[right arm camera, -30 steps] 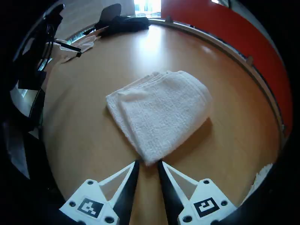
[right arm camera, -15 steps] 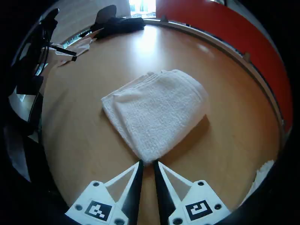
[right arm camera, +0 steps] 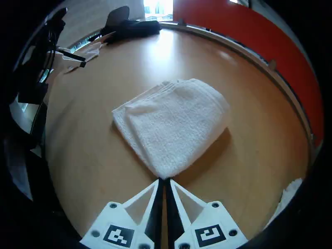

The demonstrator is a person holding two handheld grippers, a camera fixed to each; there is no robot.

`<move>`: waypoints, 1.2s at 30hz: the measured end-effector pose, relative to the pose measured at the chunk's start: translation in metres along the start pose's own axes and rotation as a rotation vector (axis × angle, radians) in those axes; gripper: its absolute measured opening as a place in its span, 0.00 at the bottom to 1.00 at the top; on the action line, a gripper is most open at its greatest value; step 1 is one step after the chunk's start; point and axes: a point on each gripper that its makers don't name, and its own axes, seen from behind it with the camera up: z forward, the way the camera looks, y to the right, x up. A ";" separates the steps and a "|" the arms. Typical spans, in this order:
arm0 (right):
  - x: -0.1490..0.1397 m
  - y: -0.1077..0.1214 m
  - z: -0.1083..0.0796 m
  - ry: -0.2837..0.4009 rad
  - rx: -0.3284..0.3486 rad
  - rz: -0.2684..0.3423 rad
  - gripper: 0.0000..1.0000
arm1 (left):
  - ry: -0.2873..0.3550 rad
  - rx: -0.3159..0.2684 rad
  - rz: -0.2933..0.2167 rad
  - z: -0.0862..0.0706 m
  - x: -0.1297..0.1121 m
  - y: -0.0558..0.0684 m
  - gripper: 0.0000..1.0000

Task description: Fold towel

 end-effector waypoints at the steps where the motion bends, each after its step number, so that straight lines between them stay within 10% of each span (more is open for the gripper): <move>1: 0.001 0.000 0.000 0.003 -0.002 0.000 0.04 | 0.000 0.000 0.000 0.000 0.000 0.000 0.92; 36: 0.136 0.032 -0.085 0.218 -0.102 -0.183 0.03 | 0.070 -0.030 -0.004 -0.002 0.026 0.010 0.92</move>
